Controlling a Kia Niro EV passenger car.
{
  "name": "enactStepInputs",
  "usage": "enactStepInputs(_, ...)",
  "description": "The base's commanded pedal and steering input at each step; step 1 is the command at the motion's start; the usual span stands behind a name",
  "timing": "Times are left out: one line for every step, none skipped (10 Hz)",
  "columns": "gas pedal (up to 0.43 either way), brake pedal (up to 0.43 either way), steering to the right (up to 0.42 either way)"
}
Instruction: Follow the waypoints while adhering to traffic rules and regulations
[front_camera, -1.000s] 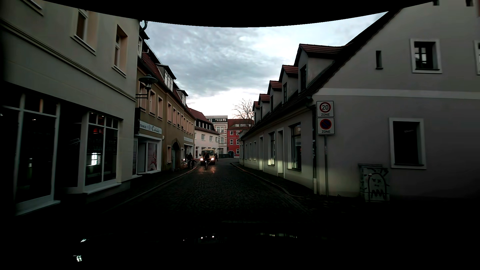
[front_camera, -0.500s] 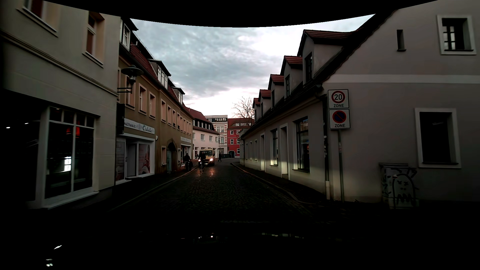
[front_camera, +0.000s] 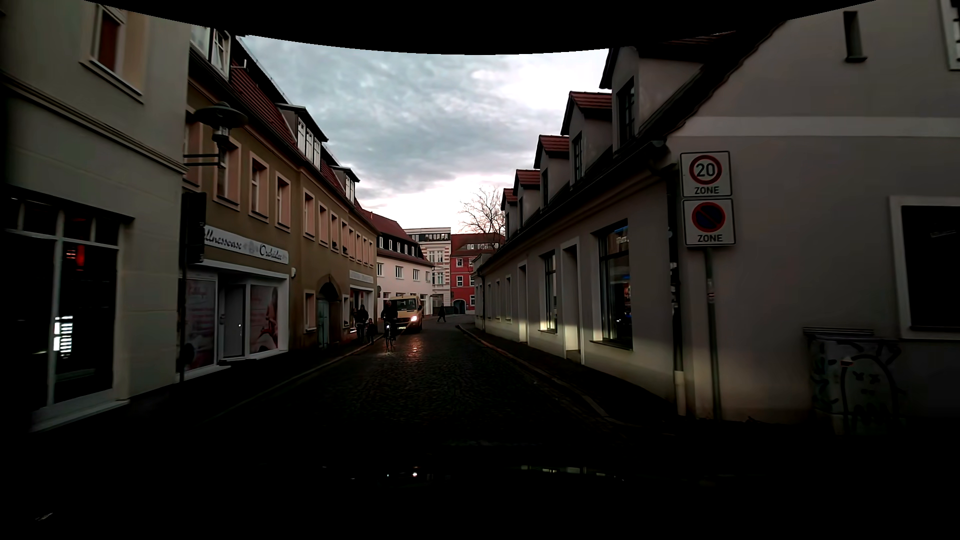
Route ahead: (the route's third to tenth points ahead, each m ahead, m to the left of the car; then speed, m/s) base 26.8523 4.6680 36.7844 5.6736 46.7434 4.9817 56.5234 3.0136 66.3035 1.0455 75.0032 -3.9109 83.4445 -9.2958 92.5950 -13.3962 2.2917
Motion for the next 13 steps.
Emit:
enactStepInputs(0.0, 0.0, -0.004)
enactStepInputs(0.0, 0.0, -0.01)
enactStepInputs(0.0, 0.0, -0.021)
enactStepInputs(0.039, 0.0, -0.031)
enactStepInputs(0.047, 0.0, -0.037)
enactStepInputs(0.047, 0.0, -0.039)
enactStepInputs(0.067, 0.0, -0.04)
enactStepInputs(0.079, 0.0, -0.04)
enactStepInputs(0.079, 0.0, -0.045)
enactStepInputs(0.079, 0.0, -0.053)
enactStepInputs(0.079, 0.0, -0.058)
enactStepInputs(0.079, 0.0, -0.068)
enactStepInputs(0.079, 0.0, -0.073)
